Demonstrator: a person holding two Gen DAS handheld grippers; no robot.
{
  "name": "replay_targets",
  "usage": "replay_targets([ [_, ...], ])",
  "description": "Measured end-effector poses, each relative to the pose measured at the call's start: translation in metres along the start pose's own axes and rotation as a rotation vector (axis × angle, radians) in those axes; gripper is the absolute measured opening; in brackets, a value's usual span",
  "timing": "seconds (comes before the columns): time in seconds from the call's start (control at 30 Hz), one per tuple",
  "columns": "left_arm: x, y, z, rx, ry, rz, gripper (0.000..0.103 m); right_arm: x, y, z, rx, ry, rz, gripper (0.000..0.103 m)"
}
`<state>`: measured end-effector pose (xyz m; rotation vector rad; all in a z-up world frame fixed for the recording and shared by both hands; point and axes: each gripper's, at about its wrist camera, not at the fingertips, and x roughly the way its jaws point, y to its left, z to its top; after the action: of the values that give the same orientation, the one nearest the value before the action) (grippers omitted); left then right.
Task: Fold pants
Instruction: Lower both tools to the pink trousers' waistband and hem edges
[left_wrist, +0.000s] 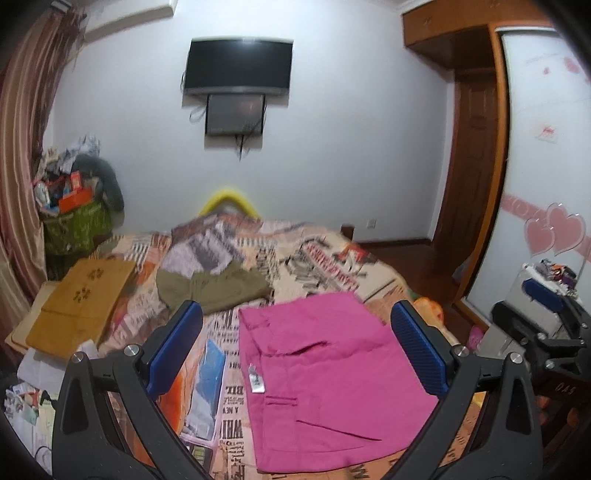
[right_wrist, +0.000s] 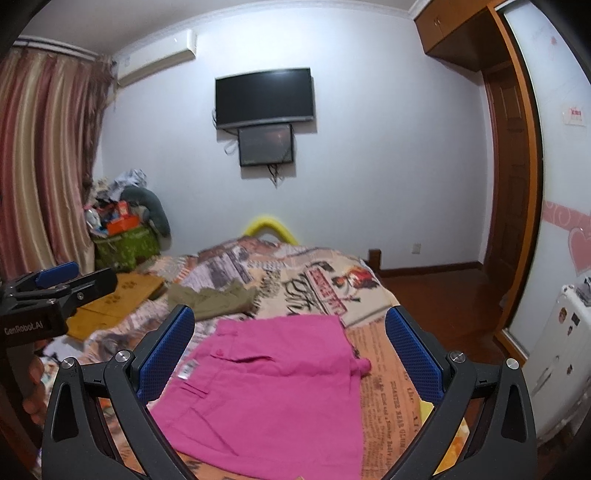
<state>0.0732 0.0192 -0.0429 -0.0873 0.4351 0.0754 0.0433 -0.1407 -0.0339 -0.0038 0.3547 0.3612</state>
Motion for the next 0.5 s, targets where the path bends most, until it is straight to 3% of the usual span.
replay_targets([
  [0.2,0.063,0.009,-0.017,0.054,0.116,0.071,0.103,0.032,-0.020,-0.013,-0.002,0.101,-0.039,0.103],
  [0.5,0.155,0.019,-0.053,0.036,0.389,0.007,0.103,0.081,-0.053,-0.046,0.003,0.285,-0.077,0.103],
])
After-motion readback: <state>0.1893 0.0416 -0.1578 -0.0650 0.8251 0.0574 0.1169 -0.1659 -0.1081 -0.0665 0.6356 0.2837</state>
